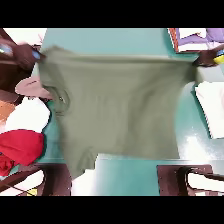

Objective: Fold the shirts.

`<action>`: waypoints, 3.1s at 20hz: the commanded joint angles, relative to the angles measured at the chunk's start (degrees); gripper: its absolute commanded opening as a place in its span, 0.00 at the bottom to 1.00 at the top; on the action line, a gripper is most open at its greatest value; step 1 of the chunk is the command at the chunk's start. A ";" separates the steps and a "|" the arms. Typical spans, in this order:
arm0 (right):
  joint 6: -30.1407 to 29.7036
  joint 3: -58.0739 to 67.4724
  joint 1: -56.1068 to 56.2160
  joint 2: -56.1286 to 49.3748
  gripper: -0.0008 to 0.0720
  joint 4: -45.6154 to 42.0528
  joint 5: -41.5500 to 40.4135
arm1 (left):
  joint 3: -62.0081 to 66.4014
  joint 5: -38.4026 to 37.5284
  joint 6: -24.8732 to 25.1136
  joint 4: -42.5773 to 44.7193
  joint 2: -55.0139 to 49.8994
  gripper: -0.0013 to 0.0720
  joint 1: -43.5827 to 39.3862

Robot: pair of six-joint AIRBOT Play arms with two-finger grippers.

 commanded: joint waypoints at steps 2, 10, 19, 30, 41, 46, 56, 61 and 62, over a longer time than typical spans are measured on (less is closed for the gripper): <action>0.31 -1.97 2.34 -12.02 0.03 -2.93 -8.24 | -7.43 9.66 3.98 -0.33 -13.66 0.05 0.04; 0.76 -0.13 2.03 -15.37 0.49 -2.43 -17.79 | -5.77 19.87 5.03 -1.31 -20.26 0.76 0.07; -2.40 -6.51 -5.35 -5.31 0.58 11.30 -1.29 | -7.89 -2.60 1.97 6.05 -11.93 0.76 0.04; -9.46 -41.18 -17.38 17.86 0.58 21.57 -0.46 | -45.64 4.26 0.24 6.27 6.99 0.77 0.04; -9.44 -45.97 -19.34 22.18 0.58 21.44 -0.42 | -50.18 12.68 3.74 -1.95 5.31 0.76 -2.71; -9.29 -45.99 -19.47 22.18 0.58 17.79 1.97 | -49.96 12.79 3.67 -1.68 2.36 0.14 -8.07; -7.50 -66.14 -36.85 26.34 0.74 7.06 4.61 | -42.77 9.64 3.74 -1.70 3.50 0.05 -8.07; -8.11 -73.61 -38.84 23.98 0.70 8.13 0.61 | -42.77 10.49 3.74 -1.68 3.50 0.05 -8.07; -8.11 -73.99 -38.77 23.58 0.70 8.74 0.24 | -42.77 10.49 3.74 -1.70 3.50 0.05 -8.07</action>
